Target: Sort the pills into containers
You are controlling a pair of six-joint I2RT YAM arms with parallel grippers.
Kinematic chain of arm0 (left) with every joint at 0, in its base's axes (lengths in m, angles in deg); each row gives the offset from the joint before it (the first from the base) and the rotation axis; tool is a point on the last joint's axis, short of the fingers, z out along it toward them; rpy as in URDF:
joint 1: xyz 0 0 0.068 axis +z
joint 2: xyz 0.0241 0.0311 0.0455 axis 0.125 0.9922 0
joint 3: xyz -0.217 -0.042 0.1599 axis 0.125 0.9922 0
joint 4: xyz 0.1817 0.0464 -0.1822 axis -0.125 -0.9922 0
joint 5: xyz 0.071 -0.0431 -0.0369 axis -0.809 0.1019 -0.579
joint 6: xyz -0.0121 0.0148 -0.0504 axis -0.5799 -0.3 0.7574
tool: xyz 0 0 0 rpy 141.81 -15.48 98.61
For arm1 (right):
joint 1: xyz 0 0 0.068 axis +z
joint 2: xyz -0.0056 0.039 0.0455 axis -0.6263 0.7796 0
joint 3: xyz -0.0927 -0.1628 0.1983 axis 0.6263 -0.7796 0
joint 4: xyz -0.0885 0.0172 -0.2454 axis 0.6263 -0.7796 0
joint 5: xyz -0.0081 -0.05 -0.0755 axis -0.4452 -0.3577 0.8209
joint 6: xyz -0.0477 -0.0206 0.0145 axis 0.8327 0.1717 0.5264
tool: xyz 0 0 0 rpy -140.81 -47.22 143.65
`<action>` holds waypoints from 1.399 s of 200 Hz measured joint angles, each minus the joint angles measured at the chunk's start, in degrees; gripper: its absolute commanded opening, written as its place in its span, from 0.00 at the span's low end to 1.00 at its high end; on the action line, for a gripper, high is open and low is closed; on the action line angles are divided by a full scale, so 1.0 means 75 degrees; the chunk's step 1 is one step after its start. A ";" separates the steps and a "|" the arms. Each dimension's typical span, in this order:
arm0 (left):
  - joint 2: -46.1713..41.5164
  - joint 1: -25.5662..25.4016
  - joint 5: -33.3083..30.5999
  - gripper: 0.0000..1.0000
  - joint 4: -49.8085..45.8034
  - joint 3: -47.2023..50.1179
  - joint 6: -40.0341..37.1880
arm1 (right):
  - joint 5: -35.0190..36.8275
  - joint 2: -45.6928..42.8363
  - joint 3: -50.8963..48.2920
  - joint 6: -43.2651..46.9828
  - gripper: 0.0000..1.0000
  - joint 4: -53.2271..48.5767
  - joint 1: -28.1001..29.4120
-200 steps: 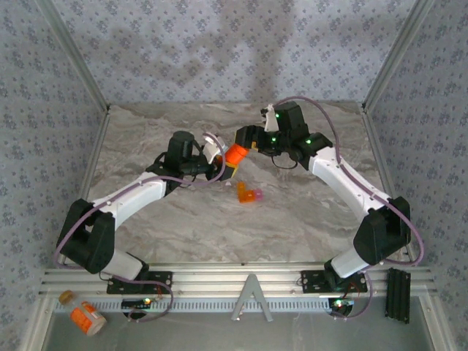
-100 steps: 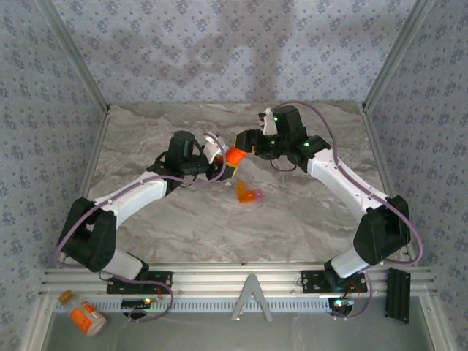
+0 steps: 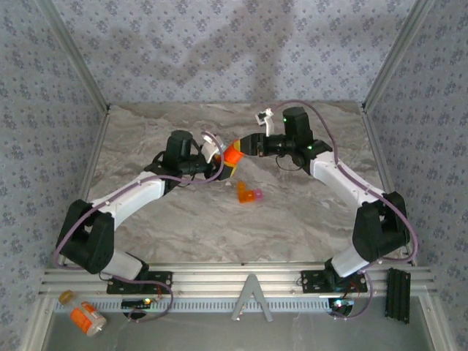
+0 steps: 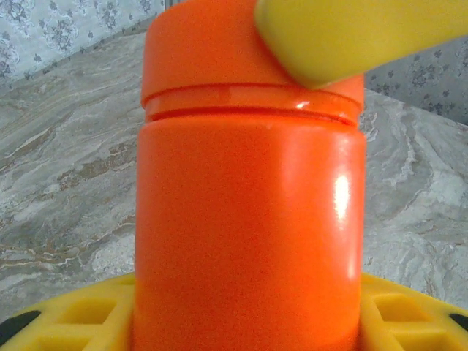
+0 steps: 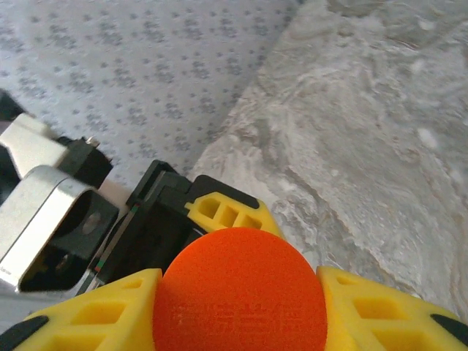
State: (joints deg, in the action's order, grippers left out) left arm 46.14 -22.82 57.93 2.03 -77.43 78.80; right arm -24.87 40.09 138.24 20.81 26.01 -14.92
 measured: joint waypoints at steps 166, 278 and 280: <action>-0.0050 -0.0058 -0.0545 0.00 -0.0122 0.0000 -0.0297 | 0.3369 -0.0463 0.0833 -0.2702 0.82 -0.1708 0.0711; -0.0050 -0.0047 -0.0618 0.00 -0.0134 -0.0035 -0.0294 | 0.3322 -0.0248 0.0731 -0.2821 0.39 -0.1550 0.0944; -0.0050 -0.0047 -0.0621 0.00 -0.0137 -0.0035 -0.0291 | 0.3302 -0.0245 0.0714 -0.2838 0.38 -0.1521 0.0933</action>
State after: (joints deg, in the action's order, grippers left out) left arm 45.77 -23.17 53.28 1.00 -77.69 76.62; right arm -0.11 38.26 143.60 -0.48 14.60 -7.93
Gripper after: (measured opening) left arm 0.518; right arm 0.427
